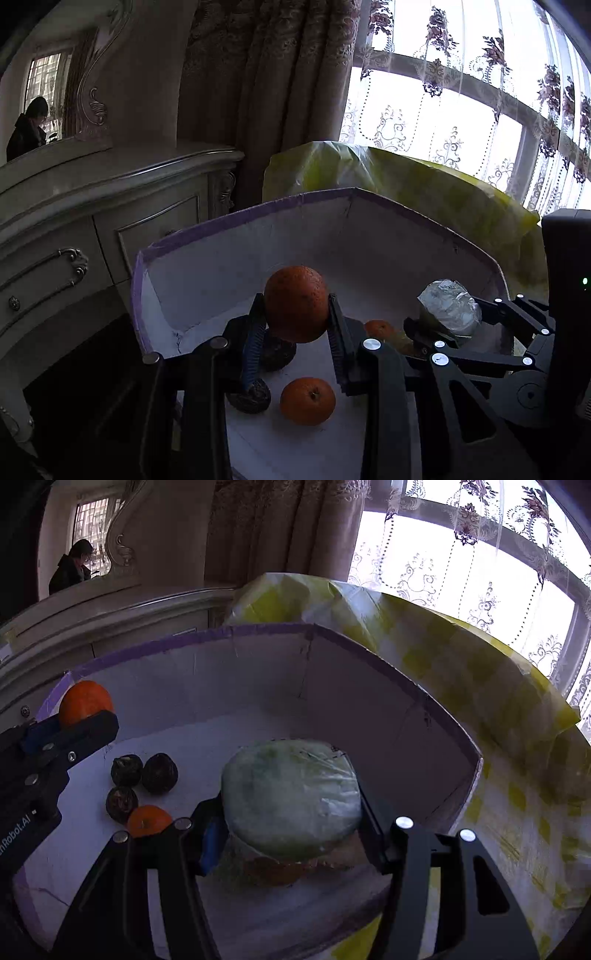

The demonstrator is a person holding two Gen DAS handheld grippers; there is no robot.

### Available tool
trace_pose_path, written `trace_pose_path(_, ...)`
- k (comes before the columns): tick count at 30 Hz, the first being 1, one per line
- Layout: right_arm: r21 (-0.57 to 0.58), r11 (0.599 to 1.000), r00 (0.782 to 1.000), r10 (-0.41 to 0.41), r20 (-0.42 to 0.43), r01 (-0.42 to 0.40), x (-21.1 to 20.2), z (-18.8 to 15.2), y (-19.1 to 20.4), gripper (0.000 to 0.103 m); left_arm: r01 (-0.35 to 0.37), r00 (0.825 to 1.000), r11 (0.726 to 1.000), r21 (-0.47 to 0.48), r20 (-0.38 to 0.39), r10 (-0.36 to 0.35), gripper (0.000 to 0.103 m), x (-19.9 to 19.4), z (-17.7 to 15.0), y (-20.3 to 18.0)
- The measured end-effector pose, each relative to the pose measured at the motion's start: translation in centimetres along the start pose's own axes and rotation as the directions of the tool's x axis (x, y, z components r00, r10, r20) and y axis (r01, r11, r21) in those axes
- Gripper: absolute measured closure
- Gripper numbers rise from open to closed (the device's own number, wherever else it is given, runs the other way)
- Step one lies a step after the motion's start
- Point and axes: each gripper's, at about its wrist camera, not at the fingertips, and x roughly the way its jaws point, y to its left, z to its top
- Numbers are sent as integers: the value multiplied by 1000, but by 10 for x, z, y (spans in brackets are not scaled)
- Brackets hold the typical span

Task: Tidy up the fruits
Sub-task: 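Open both grippers to drop the mandarin and green fruit into the box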

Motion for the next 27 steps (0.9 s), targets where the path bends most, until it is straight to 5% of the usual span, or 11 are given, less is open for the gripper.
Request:
trace_pose_path(2, -86, 995, 997, -53, -63, 47, 7, -1, 10, 43, -22, 998, 999, 45, -50, 24, 72, 3, -1, -4)
trace_pose_path(6, -123, 992, 978, -29, -206, 4, 16, 4, 9, 43, -23, 982, 993, 112, -186, 44, 72, 13, 2, -9)
trace_pose_path(11, -172, 982, 947, 21, -320, -80, 20, 7, 7, 43, 55, 928, 986, 161, -372, 9, 71, 28, 4, -16)
trace_pose_path(15, -211, 970, 931, 36, -362, -119, 21, 7, 6, 43, 68, 907, 984, 166, -422, 8, 71, 35, 0, -18)
trace_pose_path(22, -209, 967, 902, 46, -429, -148, 25, 11, 3, 43, 114, 894, 983, 146, -447, -38, 71, 35, 0, -13)
trace_pose_path(27, -171, 974, 901, 59, -429, -145, 22, 12, 2, 39, 139, 882, 982, 129, -467, -63, 69, 37, 8, -10)
